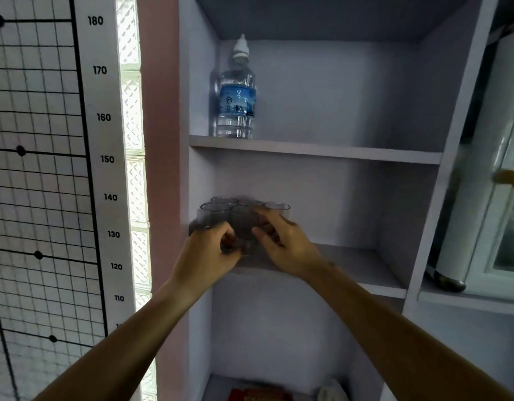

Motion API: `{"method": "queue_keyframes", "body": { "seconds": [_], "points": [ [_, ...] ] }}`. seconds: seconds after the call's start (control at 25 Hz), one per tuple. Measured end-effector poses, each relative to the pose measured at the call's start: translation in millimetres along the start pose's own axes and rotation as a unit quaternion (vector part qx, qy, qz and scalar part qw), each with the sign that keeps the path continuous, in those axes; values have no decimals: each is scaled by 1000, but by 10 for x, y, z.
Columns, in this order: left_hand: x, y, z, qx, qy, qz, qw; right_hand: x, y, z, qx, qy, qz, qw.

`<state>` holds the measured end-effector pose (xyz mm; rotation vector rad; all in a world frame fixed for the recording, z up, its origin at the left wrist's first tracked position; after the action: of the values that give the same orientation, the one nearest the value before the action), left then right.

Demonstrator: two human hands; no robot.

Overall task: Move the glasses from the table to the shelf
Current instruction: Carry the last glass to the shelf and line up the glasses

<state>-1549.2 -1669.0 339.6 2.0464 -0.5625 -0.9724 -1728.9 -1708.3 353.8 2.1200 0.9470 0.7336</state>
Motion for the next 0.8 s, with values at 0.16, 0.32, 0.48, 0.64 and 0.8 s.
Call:
{"method": "queue_keyframes", "body": {
  "seconds": [0.16,0.32,0.48,0.64,0.8],
  "points": [
    [-30,-20,25,-3,3,-3,1000,55,19,58,9,29,50,998],
    [-98,-35,45,-5,37,0,999,95,8,46,3,48,80,996],
    [-200,-43,116,-4,46,22,999,91,-88,-171,-9,50,74,996],
    [-358,33,347,25,3,53,998,-11,-211,-443,-29,58,101,993],
    [-487,120,645,61,-28,48,997,-163,-360,-658,-47,49,144,987]
  ]
}}
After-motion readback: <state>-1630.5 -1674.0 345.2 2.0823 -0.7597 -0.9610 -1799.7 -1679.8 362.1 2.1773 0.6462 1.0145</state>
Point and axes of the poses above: each hand's wrist, its own y-axis towards the middle knuckle, its own z-axis out of the palm, x = y × z, the point moved 4 cm from there along y, towards the middle knuckle, and after that the axes turned 11 degrees about -y, right-handed, at the moved point
